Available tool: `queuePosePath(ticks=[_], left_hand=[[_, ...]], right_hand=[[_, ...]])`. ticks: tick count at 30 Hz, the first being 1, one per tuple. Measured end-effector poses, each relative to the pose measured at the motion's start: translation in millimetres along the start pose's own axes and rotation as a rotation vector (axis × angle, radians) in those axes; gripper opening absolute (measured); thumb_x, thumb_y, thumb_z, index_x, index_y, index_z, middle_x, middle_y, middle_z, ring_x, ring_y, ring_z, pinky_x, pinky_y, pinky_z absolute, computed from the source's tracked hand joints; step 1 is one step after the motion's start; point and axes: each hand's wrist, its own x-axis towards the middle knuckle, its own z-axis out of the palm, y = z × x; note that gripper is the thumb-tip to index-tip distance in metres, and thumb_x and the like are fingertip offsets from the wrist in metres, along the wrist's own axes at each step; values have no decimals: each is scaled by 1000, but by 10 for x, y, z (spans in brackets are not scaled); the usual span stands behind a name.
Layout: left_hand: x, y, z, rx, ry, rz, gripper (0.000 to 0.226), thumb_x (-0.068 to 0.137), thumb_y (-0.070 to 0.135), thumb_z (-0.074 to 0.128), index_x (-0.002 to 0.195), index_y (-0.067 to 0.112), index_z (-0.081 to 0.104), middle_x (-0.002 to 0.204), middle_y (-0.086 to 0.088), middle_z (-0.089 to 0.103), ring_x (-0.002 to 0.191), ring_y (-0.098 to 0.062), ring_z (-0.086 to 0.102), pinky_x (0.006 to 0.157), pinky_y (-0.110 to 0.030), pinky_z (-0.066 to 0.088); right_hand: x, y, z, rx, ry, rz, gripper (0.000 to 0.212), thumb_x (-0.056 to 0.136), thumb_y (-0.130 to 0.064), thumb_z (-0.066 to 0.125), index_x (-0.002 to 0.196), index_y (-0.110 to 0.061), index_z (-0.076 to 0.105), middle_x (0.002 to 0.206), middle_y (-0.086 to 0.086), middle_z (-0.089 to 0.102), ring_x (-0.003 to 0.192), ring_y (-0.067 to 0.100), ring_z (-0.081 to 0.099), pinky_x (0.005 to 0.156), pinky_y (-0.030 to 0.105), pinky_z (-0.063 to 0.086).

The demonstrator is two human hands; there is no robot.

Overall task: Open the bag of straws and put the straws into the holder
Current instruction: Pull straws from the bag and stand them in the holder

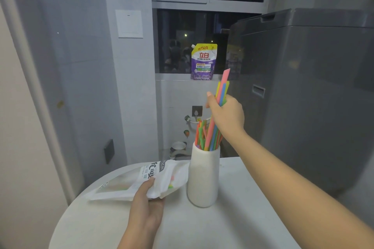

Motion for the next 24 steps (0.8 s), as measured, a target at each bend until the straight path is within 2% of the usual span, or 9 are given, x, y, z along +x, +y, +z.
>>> queuePosePath(ticks=[3, 6, 10, 13, 18, 22, 24], left_hand=[[5, 2, 1, 13, -2, -5, 17, 89, -4, 46, 98, 5, 58, 79, -8, 74, 91, -28, 63, 59, -31, 58], [6, -8, -2, 5, -7, -8, 20, 89, -4, 46, 104, 4, 57, 94, -12, 71, 95, -29, 62, 60, -32, 59], [14, -4, -9, 6, -17, -11, 28, 90, -3, 45, 116, 3, 52, 108, -17, 64, 101, -33, 60, 60, -32, 59], [18, 1, -24, 16, -20, -14, 26, 90, -3, 45, 114, 2, 53, 105, -17, 65, 98, -33, 61, 61, -33, 59], [15, 2, -10, 0, -13, -22, 22, 89, -3, 46, 109, 2, 55, 102, -15, 66, 95, -31, 62, 59, -31, 59], [8, 11, -12, 0, -22, -21, 18, 89, -3, 47, 103, 3, 57, 98, -14, 68, 78, -25, 70, 57, -30, 59], [7, 9, -10, 8, -29, -19, 19, 90, -2, 47, 105, 3, 57, 99, -15, 68, 77, -25, 71, 58, -30, 59]], right_hand=[[22, 7, -3, -68, -57, -25, 44, 89, -45, 51, 71, -6, 61, 59, 4, 55, 59, 22, 60, 59, 33, 52], [-44, 87, 27, -230, -155, -14, 38, 87, -45, 53, 61, -19, 45, 58, -3, 51, 60, 21, 60, 57, 31, 51], [-140, 188, 57, -335, -144, -19, 39, 85, -52, 55, 60, -27, 36, 64, -5, 49, 62, 16, 56, 52, 24, 43], [-166, 233, 84, -222, -164, 6, 37, 85, -52, 55, 68, -20, 46, 68, -1, 52, 64, 17, 58, 56, 26, 48], [-165, 264, 88, -148, -132, -22, 36, 85, -49, 57, 72, -16, 54, 62, -2, 54, 60, 13, 59, 51, 18, 44], [-169, 286, 73, -155, -109, -70, 39, 82, -50, 60, 84, -12, 60, 74, 4, 64, 67, 17, 64, 60, 28, 54], [-168, 295, 50, -176, -90, -89, 40, 79, -54, 61, 85, -14, 55, 74, 1, 63, 67, 16, 63, 61, 28, 54]])
